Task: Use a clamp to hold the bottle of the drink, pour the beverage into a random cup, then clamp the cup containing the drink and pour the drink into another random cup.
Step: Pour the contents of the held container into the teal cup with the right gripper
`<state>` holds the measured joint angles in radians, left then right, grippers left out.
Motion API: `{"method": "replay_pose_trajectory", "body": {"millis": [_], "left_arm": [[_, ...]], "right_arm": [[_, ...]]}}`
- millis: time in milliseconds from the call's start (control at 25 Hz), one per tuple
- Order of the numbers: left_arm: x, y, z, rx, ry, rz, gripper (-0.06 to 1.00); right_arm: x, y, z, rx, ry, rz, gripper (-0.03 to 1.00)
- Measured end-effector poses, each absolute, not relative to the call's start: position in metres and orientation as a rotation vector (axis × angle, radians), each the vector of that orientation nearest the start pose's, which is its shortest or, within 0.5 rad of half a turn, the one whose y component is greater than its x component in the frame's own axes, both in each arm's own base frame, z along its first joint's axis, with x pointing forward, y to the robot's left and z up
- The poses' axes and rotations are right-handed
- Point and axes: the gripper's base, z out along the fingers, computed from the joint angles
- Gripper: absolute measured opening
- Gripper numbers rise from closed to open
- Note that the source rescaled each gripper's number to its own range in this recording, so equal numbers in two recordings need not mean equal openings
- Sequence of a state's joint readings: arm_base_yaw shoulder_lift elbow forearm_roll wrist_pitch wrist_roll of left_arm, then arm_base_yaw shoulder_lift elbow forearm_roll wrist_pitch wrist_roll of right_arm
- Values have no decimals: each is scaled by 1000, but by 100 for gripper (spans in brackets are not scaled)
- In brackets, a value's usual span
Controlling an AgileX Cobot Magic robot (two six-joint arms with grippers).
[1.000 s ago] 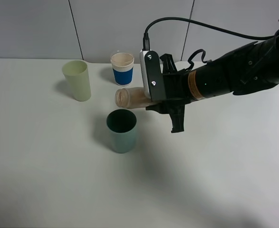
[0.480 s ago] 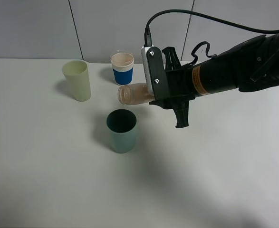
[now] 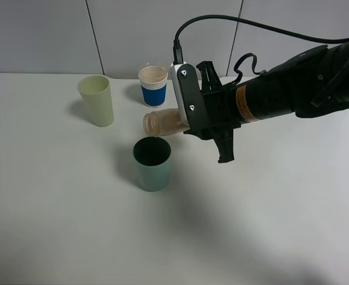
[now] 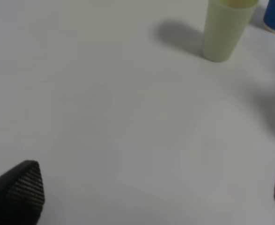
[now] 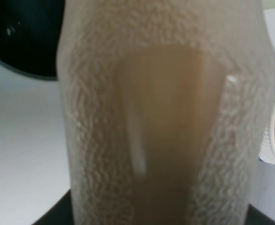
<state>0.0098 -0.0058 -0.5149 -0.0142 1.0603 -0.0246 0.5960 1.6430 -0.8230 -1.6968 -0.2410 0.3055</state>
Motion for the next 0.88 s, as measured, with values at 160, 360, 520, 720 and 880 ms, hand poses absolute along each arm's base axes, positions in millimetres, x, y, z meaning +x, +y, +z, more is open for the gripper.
{"method": "replay_pose_trajectory", "body": {"millis": [160, 360, 520, 720, 880], "left_arm": [[-8, -1, 281, -34, 2023, -26, 100], [-8, -1, 281, -34, 2023, -26, 100], [-8, -1, 281, -34, 2023, -26, 100], [-8, -1, 281, -34, 2023, -26, 100], [-8, -1, 281, -34, 2023, -26, 100]], "right_arm": [[256, 200, 189, -2009, 1148, -133, 4], [255, 201, 189, -2018, 1143, -145, 4], [255, 200, 192, -2002, 1160, -161, 4], [255, 199, 194, -1996, 1160, -175, 4], [255, 199, 194, -1998, 1158, -184, 4]]}}
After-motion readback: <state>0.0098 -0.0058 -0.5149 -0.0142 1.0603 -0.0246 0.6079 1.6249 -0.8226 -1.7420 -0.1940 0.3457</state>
